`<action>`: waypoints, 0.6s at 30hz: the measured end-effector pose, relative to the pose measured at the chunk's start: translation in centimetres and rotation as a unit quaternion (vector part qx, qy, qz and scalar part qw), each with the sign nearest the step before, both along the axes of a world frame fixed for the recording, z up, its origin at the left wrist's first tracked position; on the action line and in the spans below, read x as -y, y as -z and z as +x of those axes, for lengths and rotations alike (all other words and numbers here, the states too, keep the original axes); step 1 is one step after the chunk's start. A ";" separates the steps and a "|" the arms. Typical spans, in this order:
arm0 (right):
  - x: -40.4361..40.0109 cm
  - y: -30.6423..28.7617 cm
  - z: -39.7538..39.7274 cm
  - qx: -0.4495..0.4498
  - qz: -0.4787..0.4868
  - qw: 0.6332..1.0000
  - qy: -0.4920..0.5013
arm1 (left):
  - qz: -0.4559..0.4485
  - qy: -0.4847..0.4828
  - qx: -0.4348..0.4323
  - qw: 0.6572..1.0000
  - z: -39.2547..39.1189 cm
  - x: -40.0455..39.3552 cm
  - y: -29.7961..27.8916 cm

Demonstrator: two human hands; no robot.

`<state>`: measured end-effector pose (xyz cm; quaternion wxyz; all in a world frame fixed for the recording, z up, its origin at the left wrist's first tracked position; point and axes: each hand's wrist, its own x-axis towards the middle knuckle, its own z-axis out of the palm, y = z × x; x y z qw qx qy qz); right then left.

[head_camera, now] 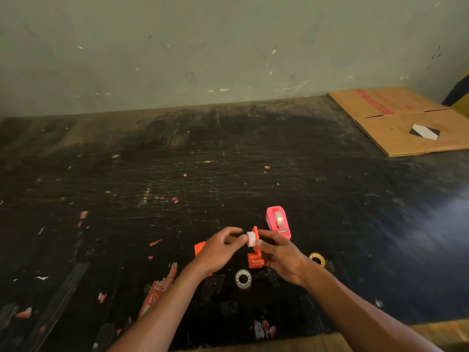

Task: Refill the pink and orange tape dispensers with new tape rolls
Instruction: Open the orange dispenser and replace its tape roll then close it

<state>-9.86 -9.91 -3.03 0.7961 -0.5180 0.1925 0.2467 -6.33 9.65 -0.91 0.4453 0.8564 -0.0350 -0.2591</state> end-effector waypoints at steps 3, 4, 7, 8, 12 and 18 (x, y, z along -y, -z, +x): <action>0.0 -0.1 -0.1 0.010 0.012 1.000 -0.010 | -0.038 0.003 0.005 0.999 -0.1 1.1 -0.6; 0.1 -0.1 -0.1 0.011 0.016 1.000 -0.012 | -0.046 -0.011 0.010 0.999 -0.2 1.2 -0.5; 0.5 0.1 -0.3 0.017 0.007 0.999 -0.030 | -0.084 -0.036 -0.028 0.995 -0.4 1.0 0.1; 0.6 0.3 -0.3 0.017 0.002 0.999 -0.037 | -0.095 -0.041 -0.040 0.994 -0.5 0.9 0.1; 0.9 0.8 -0.5 0.009 0.007 1.000 -0.022 | -0.073 -0.077 -0.011 0.994 -0.9 -0.2 0.2; 1.4 1.3 -0.3 -0.006 -0.017 1.000 0.019 | 0.186 0.119 -0.009 0.975 -2.5 -3.4 0.3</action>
